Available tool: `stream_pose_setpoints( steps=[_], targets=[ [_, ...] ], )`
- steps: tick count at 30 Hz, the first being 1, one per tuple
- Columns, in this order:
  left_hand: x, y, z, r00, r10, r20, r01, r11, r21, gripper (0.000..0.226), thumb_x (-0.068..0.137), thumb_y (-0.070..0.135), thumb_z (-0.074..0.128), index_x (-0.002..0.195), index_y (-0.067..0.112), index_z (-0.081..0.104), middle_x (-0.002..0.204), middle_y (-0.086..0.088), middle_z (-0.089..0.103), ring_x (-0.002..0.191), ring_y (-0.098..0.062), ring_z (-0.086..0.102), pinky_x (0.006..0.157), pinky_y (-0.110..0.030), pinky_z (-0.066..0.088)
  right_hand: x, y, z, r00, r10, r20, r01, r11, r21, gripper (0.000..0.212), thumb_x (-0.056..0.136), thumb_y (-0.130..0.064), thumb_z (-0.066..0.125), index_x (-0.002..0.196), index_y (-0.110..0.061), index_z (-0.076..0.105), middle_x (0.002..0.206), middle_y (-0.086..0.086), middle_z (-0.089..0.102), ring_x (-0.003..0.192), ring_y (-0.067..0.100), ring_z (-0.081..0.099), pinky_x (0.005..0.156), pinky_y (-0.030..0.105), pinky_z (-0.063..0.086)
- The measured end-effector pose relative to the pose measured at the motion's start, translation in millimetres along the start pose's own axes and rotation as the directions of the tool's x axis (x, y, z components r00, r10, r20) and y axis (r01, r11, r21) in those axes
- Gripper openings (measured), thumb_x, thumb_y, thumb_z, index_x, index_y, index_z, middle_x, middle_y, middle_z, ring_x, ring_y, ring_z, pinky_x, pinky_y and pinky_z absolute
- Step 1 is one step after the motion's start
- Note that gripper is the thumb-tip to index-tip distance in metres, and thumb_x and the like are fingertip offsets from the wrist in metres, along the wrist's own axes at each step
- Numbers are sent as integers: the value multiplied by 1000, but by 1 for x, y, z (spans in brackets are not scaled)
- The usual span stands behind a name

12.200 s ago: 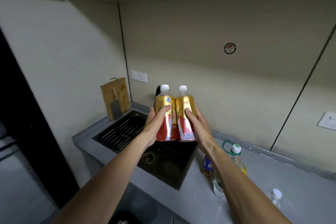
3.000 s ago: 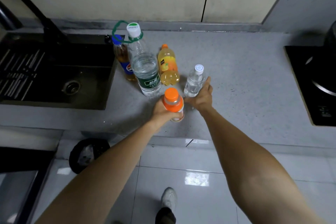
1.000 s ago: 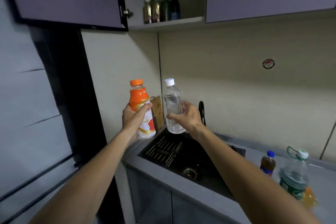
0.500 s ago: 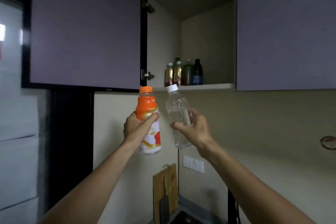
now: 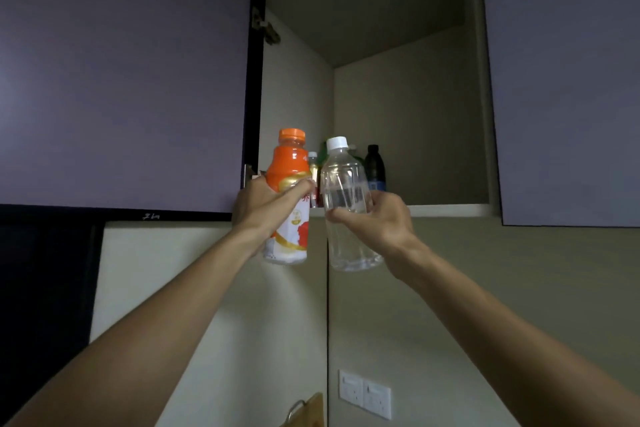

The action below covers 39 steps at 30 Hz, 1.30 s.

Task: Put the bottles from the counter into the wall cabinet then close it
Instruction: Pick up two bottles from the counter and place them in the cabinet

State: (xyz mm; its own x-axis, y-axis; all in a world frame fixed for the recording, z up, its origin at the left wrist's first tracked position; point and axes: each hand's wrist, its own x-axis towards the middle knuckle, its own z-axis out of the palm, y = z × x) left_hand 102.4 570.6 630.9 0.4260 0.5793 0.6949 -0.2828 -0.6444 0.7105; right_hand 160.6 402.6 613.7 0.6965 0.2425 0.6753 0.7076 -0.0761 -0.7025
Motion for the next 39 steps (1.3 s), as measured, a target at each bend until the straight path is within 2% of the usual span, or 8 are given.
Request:
stream_pose_setpoints(
  steps=[13, 18, 22, 27, 30, 33, 36, 39],
  targets=[
    [161, -10, 74, 952, 264, 155, -233, 953, -192, 46, 65, 64, 72, 89, 26, 63, 84, 4, 71, 76, -17, 71, 81, -39, 59, 116, -23, 31, 950, -104, -296, 88, 994, -65, 26, 76, -31, 83, 85, -9, 71, 68, 3, 69, 51, 11, 66, 52, 26, 57],
    [199, -24, 111, 929, 241, 282, -152, 940, -305, 38, 70, 55, 77, 86, 28, 57, 89, 0, 70, 82, -20, 70, 87, -43, 55, 156, -11, 36, 941, -29, -338, -34, 983, -181, 31, 76, -34, 82, 85, -10, 65, 72, 4, 65, 54, 11, 63, 52, 25, 55],
    [212, -45, 143, 887, 214, 409, -73, 940, -334, 38, 72, 51, 80, 88, 26, 54, 91, -1, 67, 82, -19, 67, 69, -29, 52, 180, 16, 39, 929, 45, -369, -158, 946, -282, 36, 72, -34, 86, 81, -10, 61, 68, 2, 59, 43, 4, 58, 37, 18, 40],
    [231, -61, 178, 849, 243, 468, -100, 945, -310, 46, 70, 56, 80, 88, 27, 49, 106, -5, 65, 96, -25, 65, 90, -44, 54, 203, 40, 43, 930, 106, -353, -231, 914, -334, 34, 77, -30, 84, 77, -17, 52, 76, -1, 52, 63, 9, 49, 47, 21, 36],
    [239, -63, 182, 828, 215, 518, -87, 962, -260, 98, 52, 70, 79, 127, 17, 45, 122, -6, 59, 107, -27, 62, 90, -43, 54, 213, 43, 41, 956, 111, -271, -222, 879, -421, 22, 81, -26, 80, 85, -17, 61, 84, -1, 58, 70, 8, 53, 49, 18, 44],
    [250, -62, 187, 797, 243, 553, -179, 969, -168, 142, 30, 83, 70, 148, 13, 33, 133, -8, 56, 115, -29, 60, 93, -44, 53, 219, 44, 38, 957, 208, -204, -286, 810, -513, 53, 83, -36, 77, 128, -18, 55, 119, 7, 59, 106, 25, 58, 82, 42, 55],
    [257, -56, 181, 729, 289, 620, -290, 951, -102, 108, 51, 75, 78, 136, 15, 49, 126, -7, 61, 110, -26, 61, 93, -42, 51, 226, 43, 31, 927, 327, -186, -373, 733, -569, 79, 78, -45, 79, 142, -16, 42, 135, 14, 53, 120, 37, 55, 91, 52, 54],
    [268, -47, 177, 714, 316, 624, -423, 906, 25, 69, 68, 66, 76, 114, 16, 61, 111, -5, 64, 99, -23, 63, 84, -34, 49, 238, 41, 26, 907, 377, -186, -412, 707, -575, 75, 76, -40, 83, 134, -10, 48, 126, 19, 58, 104, 37, 65, 72, 42, 60]
  ],
)
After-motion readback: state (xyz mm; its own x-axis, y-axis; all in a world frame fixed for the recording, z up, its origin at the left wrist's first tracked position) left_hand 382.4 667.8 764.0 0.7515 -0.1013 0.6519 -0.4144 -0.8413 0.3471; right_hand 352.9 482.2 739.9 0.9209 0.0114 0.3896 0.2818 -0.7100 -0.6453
